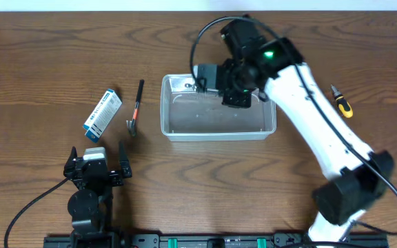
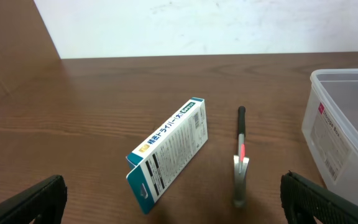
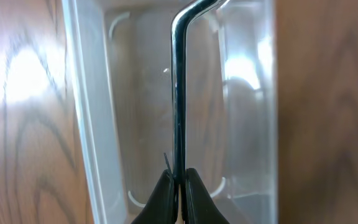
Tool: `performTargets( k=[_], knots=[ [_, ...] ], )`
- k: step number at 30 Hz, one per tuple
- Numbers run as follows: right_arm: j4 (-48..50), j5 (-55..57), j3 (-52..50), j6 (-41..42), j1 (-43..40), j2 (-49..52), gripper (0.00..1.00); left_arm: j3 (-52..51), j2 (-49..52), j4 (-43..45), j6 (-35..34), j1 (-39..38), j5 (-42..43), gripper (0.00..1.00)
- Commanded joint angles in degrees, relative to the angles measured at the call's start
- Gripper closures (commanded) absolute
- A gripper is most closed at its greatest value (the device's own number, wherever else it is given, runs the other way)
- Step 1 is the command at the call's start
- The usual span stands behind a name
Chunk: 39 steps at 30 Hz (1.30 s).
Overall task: Pack container
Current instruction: 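Carry the wrench into the clear container and open the right gripper, then move the right gripper over the yellow-black screwdriver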
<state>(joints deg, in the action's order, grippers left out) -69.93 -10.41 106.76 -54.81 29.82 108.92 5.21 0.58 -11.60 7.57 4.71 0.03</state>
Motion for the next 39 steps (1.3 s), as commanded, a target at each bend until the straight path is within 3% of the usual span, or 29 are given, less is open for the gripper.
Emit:
performTargets(
  k=[1,19,24,27,36,39],
  knots=[
    [-0.44,1.6,-0.39,-2.01,0.37,3.93,0.99,-1.53,-0.35,-0.52,0.55,-0.24,0.17,0.02],
    [0.5,1.6,-0.39,0.66,0.22,19.32,0.99,-1.53,-0.35,-0.52,0.55,-0.24,0.17,0.02],
    [1.4,1.6,-0.39,2.56,0.22,19.67,0.83,-1.53,-0.35,-0.52,0.55,-0.24,0.17,0.02],
    [1.4,1.57,-0.39,2.84,0.22,19.67,0.65,-1.53,-0.35,-0.52,0.55,-0.24,0.17,0.02],
    [3.21,-0.66,1.73,12.35,0.26,18.01,0.69,-1.53,-0.35,-0.52,0.55,-0.24,0.17,0.02],
    [1.01,0.02,6.71,19.45,0.15,15.67,0.68,-1.53,-0.35,-0.52,0.55,-0.24,0.17,0.02]
  ],
)
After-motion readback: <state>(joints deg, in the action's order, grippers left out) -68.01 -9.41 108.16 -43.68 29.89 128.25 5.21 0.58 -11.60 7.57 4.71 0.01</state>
